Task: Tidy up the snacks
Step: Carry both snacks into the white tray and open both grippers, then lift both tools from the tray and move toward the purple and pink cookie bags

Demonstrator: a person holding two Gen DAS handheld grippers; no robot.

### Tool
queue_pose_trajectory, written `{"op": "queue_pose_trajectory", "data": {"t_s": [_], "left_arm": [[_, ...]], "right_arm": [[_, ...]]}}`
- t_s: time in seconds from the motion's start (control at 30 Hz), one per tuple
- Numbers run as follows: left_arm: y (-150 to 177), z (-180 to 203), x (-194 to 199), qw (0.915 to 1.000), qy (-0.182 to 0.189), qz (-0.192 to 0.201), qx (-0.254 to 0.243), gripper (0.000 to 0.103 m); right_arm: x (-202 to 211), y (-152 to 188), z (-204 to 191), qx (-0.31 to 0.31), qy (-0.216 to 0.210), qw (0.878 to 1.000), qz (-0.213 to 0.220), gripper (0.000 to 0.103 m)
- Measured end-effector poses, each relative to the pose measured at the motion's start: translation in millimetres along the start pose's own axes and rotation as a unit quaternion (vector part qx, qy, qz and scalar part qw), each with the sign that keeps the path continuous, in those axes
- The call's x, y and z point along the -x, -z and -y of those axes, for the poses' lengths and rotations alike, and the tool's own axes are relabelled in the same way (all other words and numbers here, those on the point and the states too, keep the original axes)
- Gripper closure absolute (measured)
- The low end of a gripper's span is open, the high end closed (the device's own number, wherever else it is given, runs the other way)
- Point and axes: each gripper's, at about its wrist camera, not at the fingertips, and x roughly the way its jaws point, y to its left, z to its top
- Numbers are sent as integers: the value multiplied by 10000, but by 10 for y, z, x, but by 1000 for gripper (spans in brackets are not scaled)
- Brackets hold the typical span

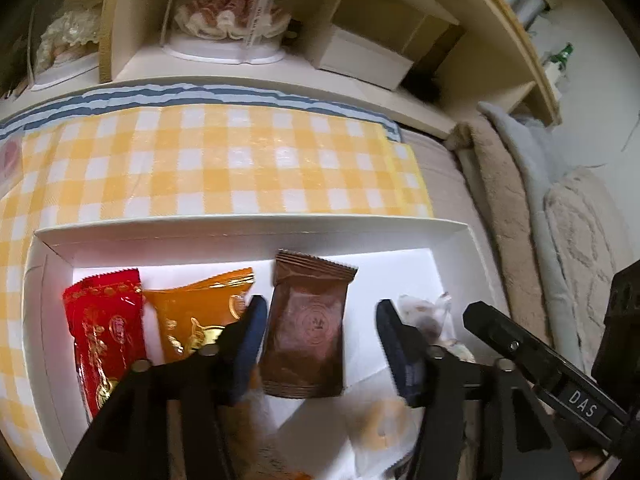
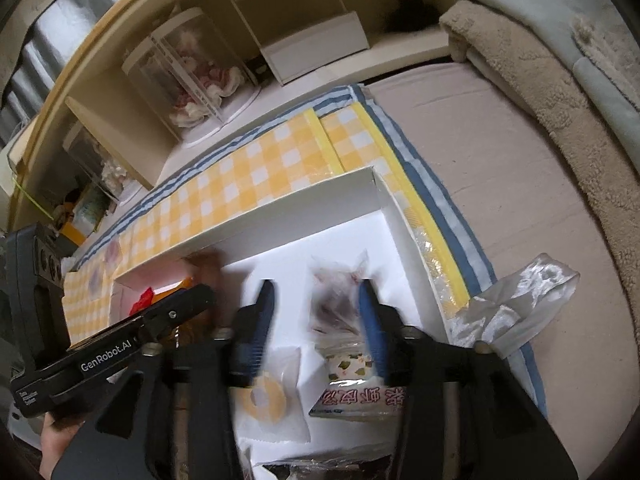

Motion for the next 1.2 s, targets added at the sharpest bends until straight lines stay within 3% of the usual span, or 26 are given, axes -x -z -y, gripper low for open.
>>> {"op": "queue_pose_trajectory", "data": {"t_s": [0.27,0.53,0.77,0.93,1.0,1.2], "left_arm": [[70,123,145,9997,-103,70,-226,31],[204,147,451,9992,-154,169,-327,26],[326,123,727,9987,-270,223,-364,19],[403,103,938,9983,-320,289,-395,5],[427,89,1009,9980,-357,313,-405,0],[519,49,1248,9973,-440,373,-465,0]], "right_arm": [[164,59,13,89,151,9998,-12,43],[288,165,-38,313,226,9992,-40,34],[400,251,-121,526,307,9981,-12,23],[504,324,-210,731,458,9962,73,4],[541,337,-237,778,487,9957,79,2],[683,375,-325,837,514,9950,162,0]]}}
